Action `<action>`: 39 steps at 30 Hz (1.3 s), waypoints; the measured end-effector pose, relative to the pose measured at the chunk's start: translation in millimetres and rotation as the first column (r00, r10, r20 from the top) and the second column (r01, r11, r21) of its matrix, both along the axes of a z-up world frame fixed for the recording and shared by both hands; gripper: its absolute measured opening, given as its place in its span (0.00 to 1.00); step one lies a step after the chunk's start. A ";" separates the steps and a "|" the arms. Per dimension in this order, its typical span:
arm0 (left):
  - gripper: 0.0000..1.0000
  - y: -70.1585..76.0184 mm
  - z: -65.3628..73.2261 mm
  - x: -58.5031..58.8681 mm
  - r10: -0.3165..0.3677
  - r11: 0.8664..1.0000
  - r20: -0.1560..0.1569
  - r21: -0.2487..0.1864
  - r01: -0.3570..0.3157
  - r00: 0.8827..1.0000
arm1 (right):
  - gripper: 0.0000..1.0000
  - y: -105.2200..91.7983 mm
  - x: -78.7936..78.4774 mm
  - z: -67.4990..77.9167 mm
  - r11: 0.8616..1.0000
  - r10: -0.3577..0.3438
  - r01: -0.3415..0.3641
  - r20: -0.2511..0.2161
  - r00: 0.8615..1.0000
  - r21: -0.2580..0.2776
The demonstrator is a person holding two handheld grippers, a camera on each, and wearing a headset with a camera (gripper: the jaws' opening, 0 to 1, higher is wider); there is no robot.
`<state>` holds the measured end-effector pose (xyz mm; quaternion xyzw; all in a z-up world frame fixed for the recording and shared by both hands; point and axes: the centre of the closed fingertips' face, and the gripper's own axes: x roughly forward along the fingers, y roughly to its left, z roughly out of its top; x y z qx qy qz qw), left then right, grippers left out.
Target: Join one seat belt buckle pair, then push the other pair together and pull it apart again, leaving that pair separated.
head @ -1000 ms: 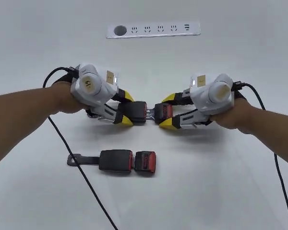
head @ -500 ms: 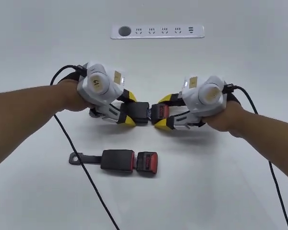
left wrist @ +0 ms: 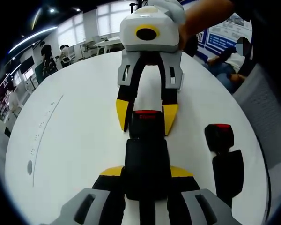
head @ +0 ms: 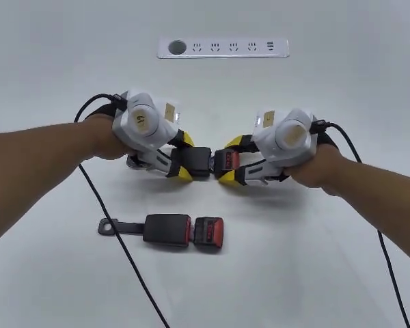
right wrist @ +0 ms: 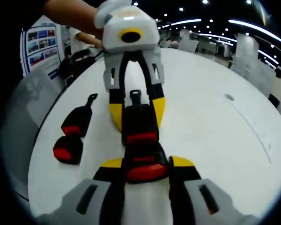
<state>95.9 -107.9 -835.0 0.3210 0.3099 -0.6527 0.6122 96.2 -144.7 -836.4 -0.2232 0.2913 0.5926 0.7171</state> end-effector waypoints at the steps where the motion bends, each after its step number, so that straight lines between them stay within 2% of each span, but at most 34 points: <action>1: 0.35 -0.1 0.0 0.0 0.002 1.000 -0.001 0.000 -0.002 1.000 | 0.35 -0.1 -0.1 -0.1 1.000 0.001 -0.001 0.001 1.000 -0.003; 23: 0.35 0.3 0.6 0.7 0.016 0.999 -0.018 -0.038 -0.017 1.000 | 0.36 -2.0 -1.2 1.2 1.000 -0.005 0.005 0.003 1.000 0.016; 34: 0.35 1.0 0.8 1.3 0.029 0.998 -0.024 -0.049 -0.030 0.999 | 0.36 -18.9 -1.8 0.1 1.000 -0.008 0.008 0.006 1.000 0.019; 39: 0.35 0.8 1.0 0.9 0.030 0.998 -0.025 -0.048 -0.032 0.999 | 0.36 -18.1 -2.4 0.8 1.000 -0.005 0.005 0.009 1.000 0.025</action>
